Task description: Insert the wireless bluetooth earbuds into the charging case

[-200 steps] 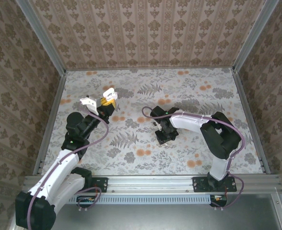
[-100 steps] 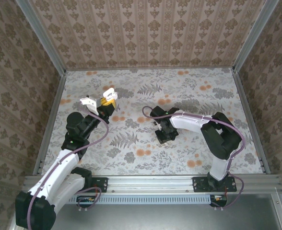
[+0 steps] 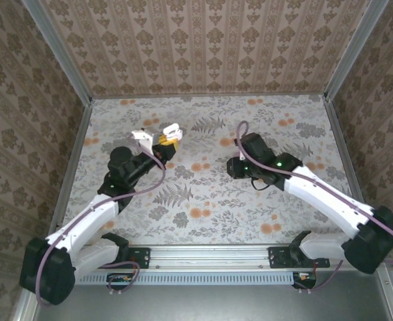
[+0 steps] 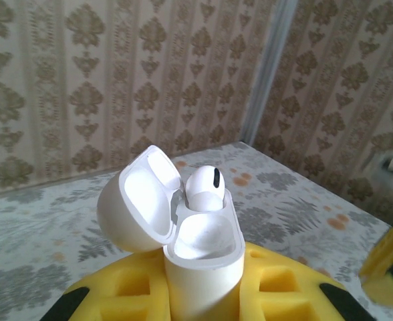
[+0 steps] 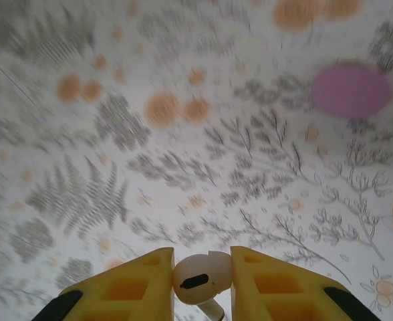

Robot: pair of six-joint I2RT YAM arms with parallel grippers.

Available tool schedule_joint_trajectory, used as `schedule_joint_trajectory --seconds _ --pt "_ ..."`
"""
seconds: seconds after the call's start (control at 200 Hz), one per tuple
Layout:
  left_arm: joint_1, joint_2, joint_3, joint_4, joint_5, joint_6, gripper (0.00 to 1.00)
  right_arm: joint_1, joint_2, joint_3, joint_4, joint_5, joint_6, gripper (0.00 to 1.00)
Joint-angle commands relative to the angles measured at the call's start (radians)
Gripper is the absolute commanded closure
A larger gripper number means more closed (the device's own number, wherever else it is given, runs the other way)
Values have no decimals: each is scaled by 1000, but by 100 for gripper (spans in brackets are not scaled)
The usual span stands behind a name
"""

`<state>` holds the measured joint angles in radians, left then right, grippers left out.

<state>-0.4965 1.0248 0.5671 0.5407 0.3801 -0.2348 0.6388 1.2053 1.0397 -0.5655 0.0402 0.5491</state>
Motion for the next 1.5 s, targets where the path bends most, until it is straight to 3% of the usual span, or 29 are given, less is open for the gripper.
schedule_joint_trajectory --seconds 0.0,0.26,0.465,0.745,1.095,1.495 --pt "-45 48 49 108 35 13 83 -5 -87 -23 81 60 86 74" --pt "-148 176 79 236 52 -21 83 -5 -242 -66 267 81 155 74" --pt "-224 267 87 366 16 -25 83 11 -236 -44 335 41 199 74" --pt "-265 358 104 476 6 -36 83 63 -197 -6 397 69 213 74" --pt "-294 377 131 440 -11 19 83 97 -130 43 443 93 202 73" --pt "-310 368 129 434 -16 31 83 138 -77 92 392 220 151 73"
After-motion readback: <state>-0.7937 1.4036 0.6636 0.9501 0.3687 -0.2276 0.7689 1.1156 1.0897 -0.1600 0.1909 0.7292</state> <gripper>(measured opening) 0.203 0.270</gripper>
